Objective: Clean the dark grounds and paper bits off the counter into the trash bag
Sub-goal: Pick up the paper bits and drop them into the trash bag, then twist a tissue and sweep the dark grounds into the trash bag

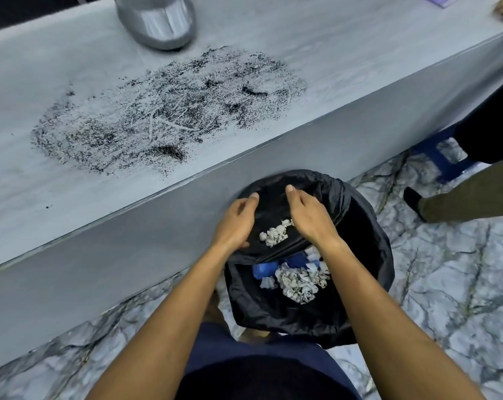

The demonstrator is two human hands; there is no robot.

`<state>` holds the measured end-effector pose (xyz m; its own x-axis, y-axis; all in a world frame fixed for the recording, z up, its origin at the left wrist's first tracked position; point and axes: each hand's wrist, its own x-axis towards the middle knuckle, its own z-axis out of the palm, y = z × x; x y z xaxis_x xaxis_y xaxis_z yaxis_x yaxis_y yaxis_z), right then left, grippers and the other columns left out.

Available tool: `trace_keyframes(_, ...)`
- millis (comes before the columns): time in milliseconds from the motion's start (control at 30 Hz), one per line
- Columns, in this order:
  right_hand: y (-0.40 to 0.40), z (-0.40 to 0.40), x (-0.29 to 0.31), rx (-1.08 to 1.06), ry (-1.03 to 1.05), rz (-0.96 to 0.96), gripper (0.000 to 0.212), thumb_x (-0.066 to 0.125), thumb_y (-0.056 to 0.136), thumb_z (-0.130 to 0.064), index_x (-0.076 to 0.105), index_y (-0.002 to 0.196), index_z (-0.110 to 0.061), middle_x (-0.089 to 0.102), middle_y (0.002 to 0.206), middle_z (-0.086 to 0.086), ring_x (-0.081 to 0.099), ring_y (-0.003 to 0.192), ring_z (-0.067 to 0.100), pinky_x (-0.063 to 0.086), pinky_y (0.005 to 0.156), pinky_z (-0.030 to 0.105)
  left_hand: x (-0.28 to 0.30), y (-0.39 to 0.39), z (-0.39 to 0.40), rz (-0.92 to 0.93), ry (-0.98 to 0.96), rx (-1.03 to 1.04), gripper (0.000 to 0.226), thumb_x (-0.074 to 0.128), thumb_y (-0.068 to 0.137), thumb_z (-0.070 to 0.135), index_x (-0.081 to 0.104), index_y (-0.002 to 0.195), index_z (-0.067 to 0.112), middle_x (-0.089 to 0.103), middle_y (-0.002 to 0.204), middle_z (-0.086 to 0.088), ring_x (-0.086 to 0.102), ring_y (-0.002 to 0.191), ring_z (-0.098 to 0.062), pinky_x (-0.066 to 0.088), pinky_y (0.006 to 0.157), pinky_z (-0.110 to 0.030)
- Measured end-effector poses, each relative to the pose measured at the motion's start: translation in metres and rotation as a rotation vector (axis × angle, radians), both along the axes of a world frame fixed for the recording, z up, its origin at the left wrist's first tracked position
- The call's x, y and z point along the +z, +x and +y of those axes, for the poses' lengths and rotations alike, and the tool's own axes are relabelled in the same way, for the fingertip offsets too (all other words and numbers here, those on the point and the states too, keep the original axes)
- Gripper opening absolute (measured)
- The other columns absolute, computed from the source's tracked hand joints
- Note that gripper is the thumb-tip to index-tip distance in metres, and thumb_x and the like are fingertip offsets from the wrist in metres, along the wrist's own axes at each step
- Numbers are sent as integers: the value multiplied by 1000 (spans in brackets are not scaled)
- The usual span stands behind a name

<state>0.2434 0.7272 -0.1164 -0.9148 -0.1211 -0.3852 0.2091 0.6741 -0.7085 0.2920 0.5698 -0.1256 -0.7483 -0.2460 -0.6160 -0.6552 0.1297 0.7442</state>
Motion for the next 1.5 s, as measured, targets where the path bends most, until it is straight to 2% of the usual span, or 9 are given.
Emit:
trace_keyframes(167, 2, -15, 13, 36, -57, 62, 51, 28, 103, -53, 59, 129, -22, 62, 128, 0, 55, 120, 19, 36, 86, 30, 11, 1, -12, 61, 3, -10, 38, 44, 87, 70, 53, 111, 42, 58, 118, 12, 63, 104, -16, 61, 72, -44)
trace_keyframes(333, -4, -36, 26, 20, -105, 142, 42, 33, 103, -49, 62, 120, -24, 65, 117, -5, 57, 112, 15, 39, 84, 30, 27, -2, -33, 153, -41, -83, 39, 46, 91, 63, 57, 118, 37, 62, 120, 12, 66, 100, -14, 62, 65, -37)
trace_keyframes(467, -6, -63, 49, 63, -164, 170, 36, 39, 103, -42, 61, 112, -14, 66, 105, 5, 59, 100, 19, 47, 84, 38, 51, 0, -67, 235, -69, -126, 38, 45, 95, 59, 58, 118, 32, 63, 119, 10, 68, 94, -14, 62, 68, -36)
trace_keyframes(600, -16, -104, 67, 140, -195, 214, 33, 42, 102, -43, 60, 124, -26, 60, 113, -10, 53, 103, 7, 38, 82, 26, 75, 8, -111, 269, -84, -42, 39, 45, 96, 57, 57, 122, 30, 64, 117, 13, 70, 86, -9, 61, 68, -38)
trace_keyframes(767, -21, -170, 80, 219, -225, 234, 35, 45, 101, -44, 60, 126, -25, 62, 122, -7, 55, 104, 8, 40, 82, 25, 91, 26, -190, 302, -156, 32, 37, 46, 94, 61, 57, 119, 36, 64, 117, 14, 70, 81, -4, 60, 72, -39)
trace_keyframes(900, -16, -240, 90, 324, -224, 258, 36, 45, 102, -41, 59, 129, -22, 60, 123, -7, 55, 102, 6, 39, 75, 12, 101, 47, -272, 329, -252, 121, 32, 50, 94, 58, 60, 117, 38, 66, 113, 16, 69, 86, -3, 56, 77, -32)
trace_keyframes(1100, -2, -369, 90, 445, -219, 255, 37, 51, 99, -42, 57, 132, -27, 60, 129, -6, 58, 111, 12, 49, 92, 33, 89, 106, -419, 311, -554, 339, 31, 59, 92, 49, 61, 120, 35, 63, 106, 24, 63, 92, 0, 47, 75, -19)
trace_keyframes(1300, 20, -486, 86, 542, -197, 253, 38, 53, 98, -42, 56, 133, -30, 58, 130, -9, 58, 113, 12, 48, 98, 37, 75, 163, -574, 291, -1060, 449, 61, 68, 80, 59, 55, 129, 24, 58, 129, 6, 55, 116, -15, 49, 91, -35)
trace_keyframes(1500, 57, -581, 93, 769, -89, 306, 46, 45, 99, -50, 44, 141, -33, 55, 134, -6, 58, 113, 14, 47, 94, 35, 61, 145, -680, 49, -1036, -5, 136, 57, 50, 96, 13, 156, 24, 12, 164, 1, 11, 151, -20, 23, 119, -49)
